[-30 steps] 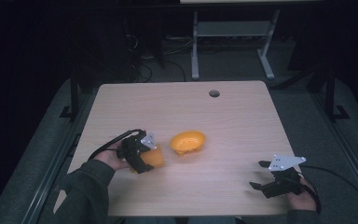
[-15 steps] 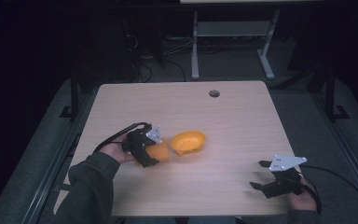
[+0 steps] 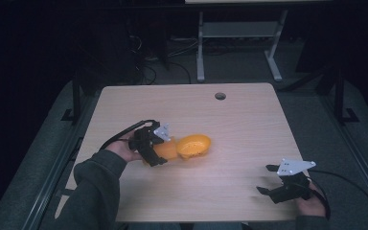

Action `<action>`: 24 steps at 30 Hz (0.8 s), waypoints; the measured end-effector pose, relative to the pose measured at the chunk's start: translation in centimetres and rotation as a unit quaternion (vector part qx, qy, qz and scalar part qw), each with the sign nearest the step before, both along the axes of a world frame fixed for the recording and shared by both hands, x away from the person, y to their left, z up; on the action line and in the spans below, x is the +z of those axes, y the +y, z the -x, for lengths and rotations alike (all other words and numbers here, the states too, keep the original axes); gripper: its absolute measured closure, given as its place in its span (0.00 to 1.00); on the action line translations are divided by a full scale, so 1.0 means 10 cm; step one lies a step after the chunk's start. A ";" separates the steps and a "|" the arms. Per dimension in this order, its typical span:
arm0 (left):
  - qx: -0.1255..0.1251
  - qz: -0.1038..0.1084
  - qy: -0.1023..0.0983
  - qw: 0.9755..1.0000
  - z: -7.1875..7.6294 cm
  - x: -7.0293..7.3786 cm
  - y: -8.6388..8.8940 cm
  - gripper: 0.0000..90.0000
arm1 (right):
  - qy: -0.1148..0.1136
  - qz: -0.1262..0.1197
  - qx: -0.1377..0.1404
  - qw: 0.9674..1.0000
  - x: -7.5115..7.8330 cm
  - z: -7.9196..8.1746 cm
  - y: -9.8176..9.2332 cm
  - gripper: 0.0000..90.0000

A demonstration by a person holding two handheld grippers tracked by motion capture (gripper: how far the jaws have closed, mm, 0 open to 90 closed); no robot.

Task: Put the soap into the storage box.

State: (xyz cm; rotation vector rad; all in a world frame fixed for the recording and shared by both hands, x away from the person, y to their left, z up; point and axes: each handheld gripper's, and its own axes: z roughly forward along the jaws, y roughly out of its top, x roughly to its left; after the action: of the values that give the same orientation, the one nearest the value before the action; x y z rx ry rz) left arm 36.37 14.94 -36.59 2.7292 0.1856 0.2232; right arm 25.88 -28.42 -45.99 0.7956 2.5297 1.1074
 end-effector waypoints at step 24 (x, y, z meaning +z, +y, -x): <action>-0.023 0.006 -0.003 1.000 -0.19 0.17 -0.34 0.23 | 0.000 -0.007 -0.003 1.000 0.01 0.01 -0.01 0.15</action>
State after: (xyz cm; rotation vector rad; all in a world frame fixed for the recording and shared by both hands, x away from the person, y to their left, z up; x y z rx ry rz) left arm 38.27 11.53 -34.93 2.7178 0.1216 0.2166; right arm 25.80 -28.51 -45.88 0.8066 2.5213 1.1230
